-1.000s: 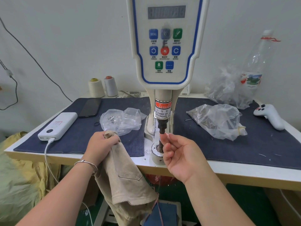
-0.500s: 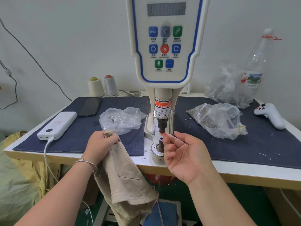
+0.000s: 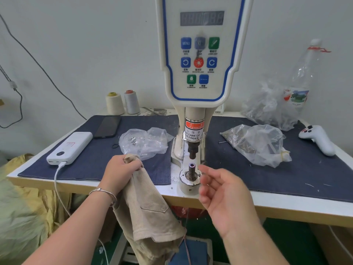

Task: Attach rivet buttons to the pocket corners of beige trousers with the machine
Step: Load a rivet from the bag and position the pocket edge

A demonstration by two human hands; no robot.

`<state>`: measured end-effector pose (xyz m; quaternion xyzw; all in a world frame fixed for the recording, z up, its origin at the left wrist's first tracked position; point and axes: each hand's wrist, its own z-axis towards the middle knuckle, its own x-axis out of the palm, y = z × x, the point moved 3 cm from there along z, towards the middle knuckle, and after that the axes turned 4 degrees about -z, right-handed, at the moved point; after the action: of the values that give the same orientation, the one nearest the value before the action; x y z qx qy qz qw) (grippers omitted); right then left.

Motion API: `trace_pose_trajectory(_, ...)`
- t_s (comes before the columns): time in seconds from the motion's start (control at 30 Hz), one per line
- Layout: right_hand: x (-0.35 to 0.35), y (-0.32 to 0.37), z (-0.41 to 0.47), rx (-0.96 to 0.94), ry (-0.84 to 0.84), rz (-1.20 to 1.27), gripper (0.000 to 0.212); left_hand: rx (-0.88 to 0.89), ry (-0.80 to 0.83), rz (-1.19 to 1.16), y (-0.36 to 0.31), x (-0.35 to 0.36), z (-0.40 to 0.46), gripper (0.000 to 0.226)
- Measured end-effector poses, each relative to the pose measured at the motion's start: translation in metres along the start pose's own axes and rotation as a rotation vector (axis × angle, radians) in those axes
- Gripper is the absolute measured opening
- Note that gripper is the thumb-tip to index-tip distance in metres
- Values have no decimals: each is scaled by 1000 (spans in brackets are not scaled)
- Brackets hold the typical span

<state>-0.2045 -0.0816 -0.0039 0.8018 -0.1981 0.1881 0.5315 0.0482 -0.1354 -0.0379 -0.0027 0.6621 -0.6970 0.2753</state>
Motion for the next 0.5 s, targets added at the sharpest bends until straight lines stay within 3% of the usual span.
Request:
trace_pose_trajectory(0.1,17,-13,-18,-341,14,-341,14,7,-3,-14,1,0,2,17)
trace_pose_trajectory(0.27,75,-20,-15,-1073,-16,-1069,13,35,25,-23,3,-1,2,19)
trace_pose_trajectory(0.4,118,-13,34,-1056,-20,-1273,6,81,4,-46,8,-2,5,47)
trace_pose_trajectory(0.5,151,-14,82,-1002,-26,-1594,20,105,23,-85,6,-2,5,39)
